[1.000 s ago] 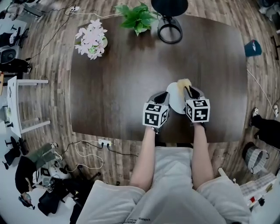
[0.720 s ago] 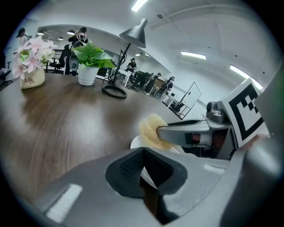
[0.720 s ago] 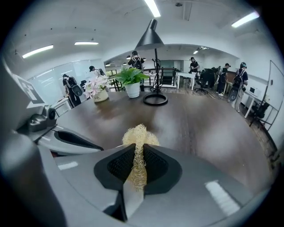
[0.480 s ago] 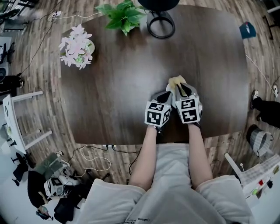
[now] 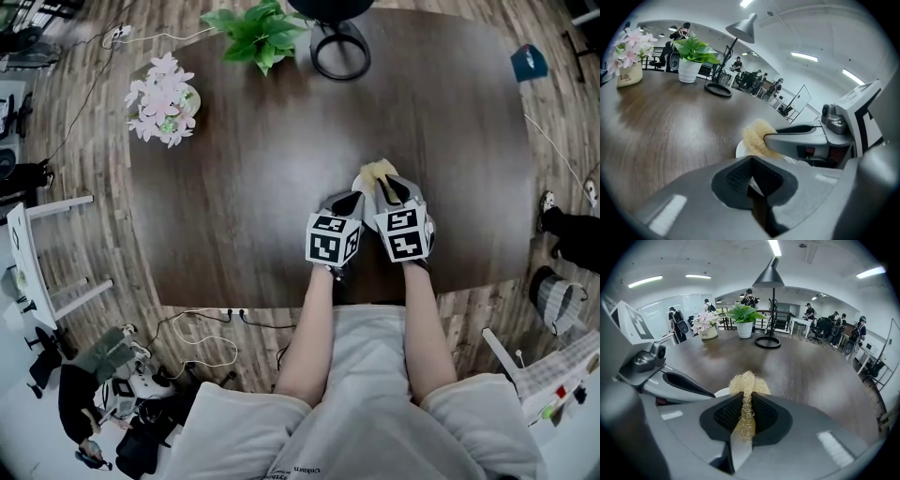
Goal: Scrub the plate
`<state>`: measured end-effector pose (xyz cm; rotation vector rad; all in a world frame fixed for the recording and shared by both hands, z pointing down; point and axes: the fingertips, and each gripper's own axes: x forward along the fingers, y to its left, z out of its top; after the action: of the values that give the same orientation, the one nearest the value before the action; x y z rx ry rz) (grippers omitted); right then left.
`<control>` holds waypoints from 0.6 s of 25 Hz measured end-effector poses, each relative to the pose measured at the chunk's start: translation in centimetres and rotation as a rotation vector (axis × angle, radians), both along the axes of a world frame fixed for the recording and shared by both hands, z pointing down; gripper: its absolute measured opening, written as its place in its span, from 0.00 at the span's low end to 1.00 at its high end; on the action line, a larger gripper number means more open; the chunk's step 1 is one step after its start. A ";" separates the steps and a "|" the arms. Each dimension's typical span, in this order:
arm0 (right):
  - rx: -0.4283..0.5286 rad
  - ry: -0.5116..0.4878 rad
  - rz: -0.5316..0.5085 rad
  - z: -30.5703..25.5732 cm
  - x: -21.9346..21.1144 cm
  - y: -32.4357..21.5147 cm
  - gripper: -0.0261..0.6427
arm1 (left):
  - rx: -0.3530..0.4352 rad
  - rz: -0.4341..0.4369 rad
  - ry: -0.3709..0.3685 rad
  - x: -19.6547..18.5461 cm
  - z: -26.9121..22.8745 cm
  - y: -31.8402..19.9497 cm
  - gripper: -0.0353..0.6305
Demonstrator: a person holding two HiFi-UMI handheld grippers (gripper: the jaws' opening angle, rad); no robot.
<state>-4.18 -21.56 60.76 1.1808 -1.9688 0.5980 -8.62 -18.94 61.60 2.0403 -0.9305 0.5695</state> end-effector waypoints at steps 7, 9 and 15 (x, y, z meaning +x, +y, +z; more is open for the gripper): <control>-0.010 -0.033 0.034 -0.3 1.7 1.0 0.14 | 0.002 -0.022 -0.015 -0.2 -0.1 0.1 0.05; -0.015 -0.039 0.045 -0.3 2.4 1.5 0.14 | 0.006 -0.026 -0.020 -0.2 -0.2 0.1 0.05; -0.011 -0.063 0.073 -0.3 3.9 2.4 0.14 | 0.020 -0.045 -0.029 -0.4 -0.1 -0.1 0.06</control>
<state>-0.28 -19.15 60.43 1.2453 -1.9790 0.6909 -8.99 -19.05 61.53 2.0284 -1.0006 0.5685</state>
